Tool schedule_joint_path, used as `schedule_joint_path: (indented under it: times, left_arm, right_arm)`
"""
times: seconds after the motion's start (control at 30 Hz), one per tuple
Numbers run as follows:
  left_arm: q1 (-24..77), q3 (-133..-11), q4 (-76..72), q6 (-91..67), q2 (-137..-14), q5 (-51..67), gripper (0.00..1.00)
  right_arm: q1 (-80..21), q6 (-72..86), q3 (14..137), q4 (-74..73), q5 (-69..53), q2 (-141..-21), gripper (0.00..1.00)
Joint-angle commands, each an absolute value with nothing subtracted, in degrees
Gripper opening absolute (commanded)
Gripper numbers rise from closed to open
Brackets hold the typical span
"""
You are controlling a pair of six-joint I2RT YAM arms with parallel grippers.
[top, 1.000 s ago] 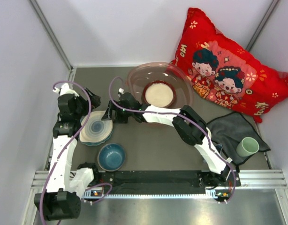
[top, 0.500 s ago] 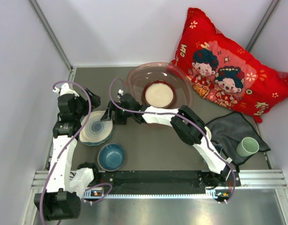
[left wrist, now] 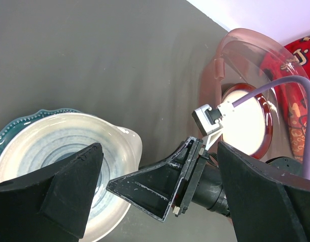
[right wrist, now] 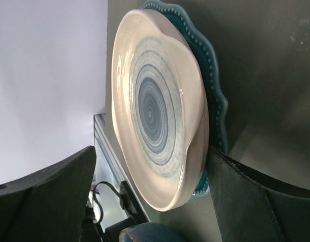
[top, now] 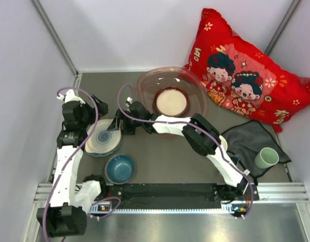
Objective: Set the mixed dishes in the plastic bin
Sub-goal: Pick up the plate at the center of the board.
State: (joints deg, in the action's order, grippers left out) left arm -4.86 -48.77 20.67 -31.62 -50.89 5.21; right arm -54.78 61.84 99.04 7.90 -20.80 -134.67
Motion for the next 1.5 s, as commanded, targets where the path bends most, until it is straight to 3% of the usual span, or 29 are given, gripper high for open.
schedule_joint_path:
  times: [0.0,0.33,0.47,0.7,1.03,1.23,1.47]
  left_arm:
    - [-5.2,-49.4,18.8,-31.8,-50.7,5.9,0.99]
    - [-5.2,-49.6,18.6,-32.0,-51.0,6.1,0.99]
    - [-5.2,-49.6,18.6,-31.7,-50.9,6.1,0.99]
    - [-5.2,-49.4,18.5,-31.8,-51.2,6.2,0.99]
    - [-5.2,-49.1,18.2,-31.8,-51.0,6.0,0.99]
    - [-5.2,-49.0,18.0,-32.0,-50.9,6.0,0.99]
    - [-5.2,-49.2,18.1,-32.1,-50.5,5.8,0.99]
  right_arm:
    - [-54.4,63.3,99.2,11.6,-22.5,-136.1,0.86]
    - [-55.1,63.4,100.4,10.9,-22.9,-136.9,0.85]
    - [-55.1,63.5,100.9,10.6,-23.0,-137.5,0.81]
    - [-55.0,63.8,100.5,11.1,-22.8,-137.4,0.52]
    - [-54.9,63.9,99.7,12.0,-23.1,-137.1,0.25]
    - [-54.8,64.0,99.1,12.7,-23.4,-136.5,0.01]
    - [-54.5,64.0,97.8,14.4,-24.0,-134.6,0.0]
